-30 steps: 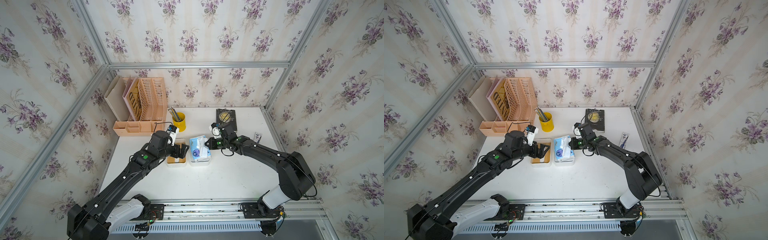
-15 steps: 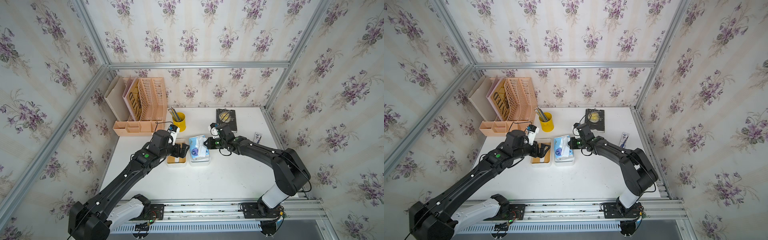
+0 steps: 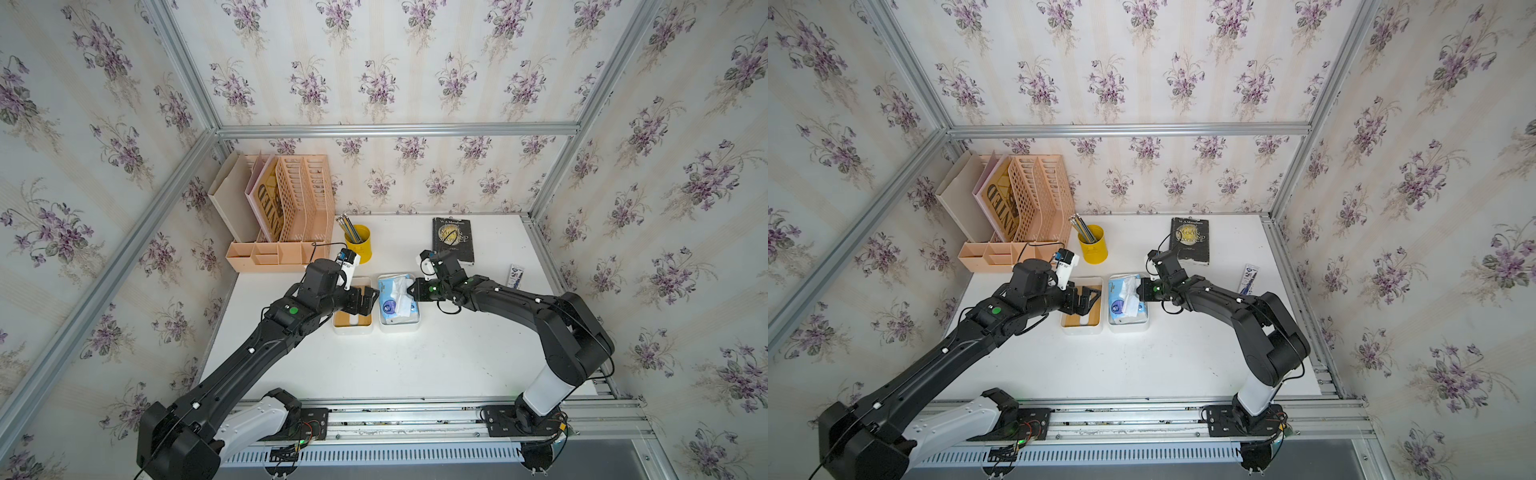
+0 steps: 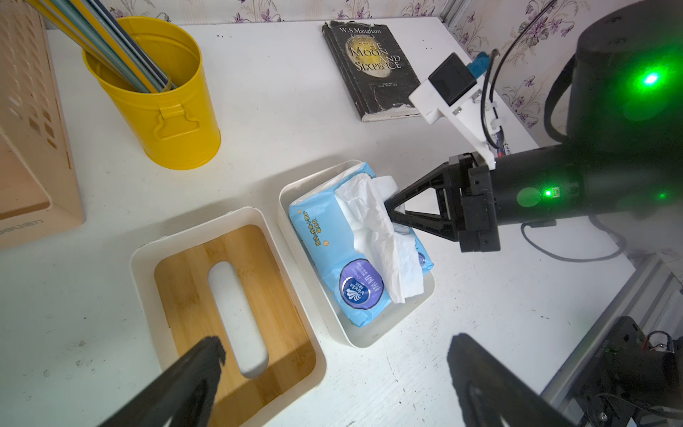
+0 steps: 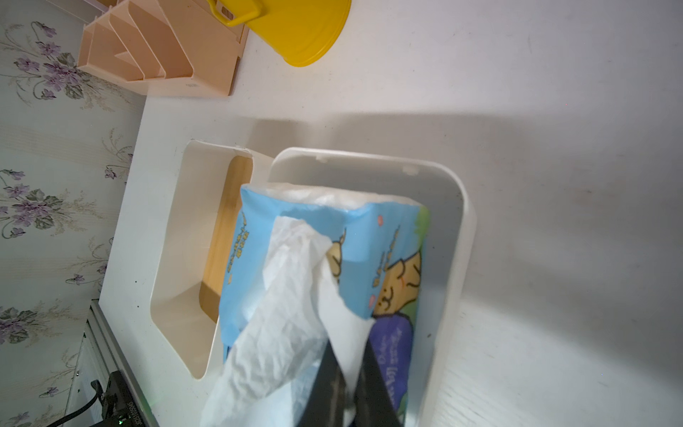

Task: Put the tissue paper into the tissue box
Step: Place the paper towel in the tissue box.

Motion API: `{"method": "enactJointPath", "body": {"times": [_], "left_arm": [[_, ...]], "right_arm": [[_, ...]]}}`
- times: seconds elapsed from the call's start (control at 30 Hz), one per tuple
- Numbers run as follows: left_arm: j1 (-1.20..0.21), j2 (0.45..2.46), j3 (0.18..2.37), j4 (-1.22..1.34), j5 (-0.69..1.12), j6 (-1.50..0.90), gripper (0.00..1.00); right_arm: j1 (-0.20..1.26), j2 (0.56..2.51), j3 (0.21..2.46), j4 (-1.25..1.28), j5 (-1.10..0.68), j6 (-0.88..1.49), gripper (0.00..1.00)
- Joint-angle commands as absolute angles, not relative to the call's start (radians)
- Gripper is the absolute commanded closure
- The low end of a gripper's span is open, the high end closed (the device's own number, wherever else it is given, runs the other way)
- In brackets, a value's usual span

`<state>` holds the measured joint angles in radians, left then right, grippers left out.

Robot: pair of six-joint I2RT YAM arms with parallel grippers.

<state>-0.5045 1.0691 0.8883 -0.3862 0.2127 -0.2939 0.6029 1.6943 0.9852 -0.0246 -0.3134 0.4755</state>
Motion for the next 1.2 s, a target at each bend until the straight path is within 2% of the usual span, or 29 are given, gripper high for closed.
{"method": "enactJointPath", "body": {"times": [0.0, 0.37, 0.93, 1.17], "left_arm": [[-0.504, 1.066, 0.890, -0.388, 0.199, -0.282, 0.01], [-0.503, 1.066, 0.885, -0.392, 0.195, -0.282, 0.01], [-0.503, 1.081, 0.886, -0.379, 0.212, -0.294, 0.01], [-0.504, 1.091, 0.888, -0.370, 0.222, -0.301, 0.01]], "right_arm": [[0.603, 1.701, 0.978, 0.016, -0.328, 0.488, 1.00], [0.601, 1.685, 0.947, -0.023, -0.262, 0.447, 1.00], [0.499, 1.592, 0.853, -0.069, -0.193, 0.406, 1.00], [0.488, 1.580, 0.833, -0.053, -0.216, 0.420, 1.00]]}}
